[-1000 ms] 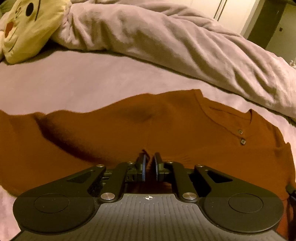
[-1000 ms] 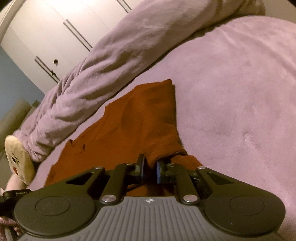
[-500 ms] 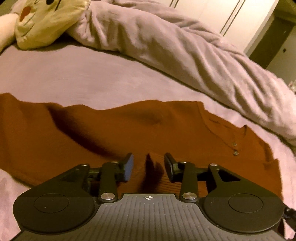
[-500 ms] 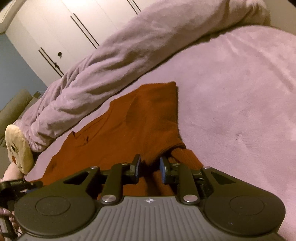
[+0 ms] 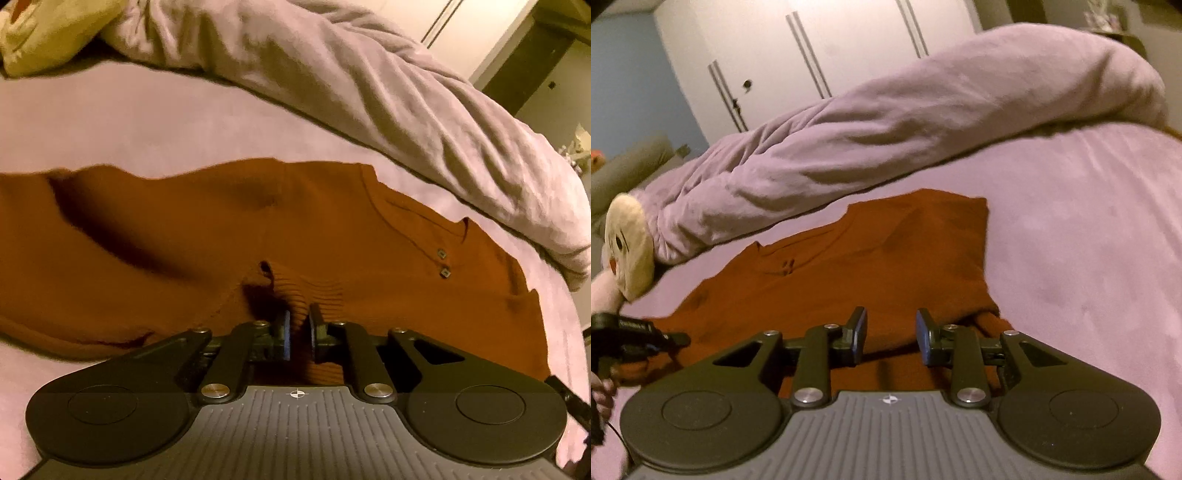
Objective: Fold small clothes
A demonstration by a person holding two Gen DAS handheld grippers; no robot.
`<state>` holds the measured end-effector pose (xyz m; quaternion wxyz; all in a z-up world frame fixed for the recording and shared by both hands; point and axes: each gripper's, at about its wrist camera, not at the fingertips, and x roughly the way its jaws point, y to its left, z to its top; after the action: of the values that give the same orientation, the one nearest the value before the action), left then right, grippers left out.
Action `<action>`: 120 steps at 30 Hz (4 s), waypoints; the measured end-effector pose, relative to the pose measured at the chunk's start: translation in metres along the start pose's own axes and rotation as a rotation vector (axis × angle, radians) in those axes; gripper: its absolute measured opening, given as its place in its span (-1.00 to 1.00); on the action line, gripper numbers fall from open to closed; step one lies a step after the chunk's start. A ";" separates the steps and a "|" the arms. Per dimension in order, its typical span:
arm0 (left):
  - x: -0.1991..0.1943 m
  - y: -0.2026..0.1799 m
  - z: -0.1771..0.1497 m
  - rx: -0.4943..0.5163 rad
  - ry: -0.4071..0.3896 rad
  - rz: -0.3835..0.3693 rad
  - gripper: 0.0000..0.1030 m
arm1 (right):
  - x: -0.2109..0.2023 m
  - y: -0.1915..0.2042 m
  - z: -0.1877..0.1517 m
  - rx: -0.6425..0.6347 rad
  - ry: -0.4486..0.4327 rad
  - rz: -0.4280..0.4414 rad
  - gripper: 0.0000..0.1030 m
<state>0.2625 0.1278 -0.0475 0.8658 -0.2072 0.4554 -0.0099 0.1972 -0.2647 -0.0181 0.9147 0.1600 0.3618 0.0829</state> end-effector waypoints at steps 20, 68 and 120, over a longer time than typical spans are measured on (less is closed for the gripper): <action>-0.036 0.050 -0.006 -0.089 -0.115 0.048 0.48 | 0.038 0.018 -0.004 -0.179 0.051 -0.136 -0.46; -0.071 -0.041 -0.002 0.173 -0.306 -0.221 -0.56 | -0.059 0.032 -0.023 0.031 0.002 -0.043 0.04; -0.046 0.024 -0.067 0.005 -0.158 0.091 0.40 | 0.045 0.073 0.045 0.122 0.054 0.150 -0.90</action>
<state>0.1779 0.1363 -0.0535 0.8990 -0.1844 0.3946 0.0448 0.2577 -0.1946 0.0099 0.8844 0.2396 0.3776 0.1334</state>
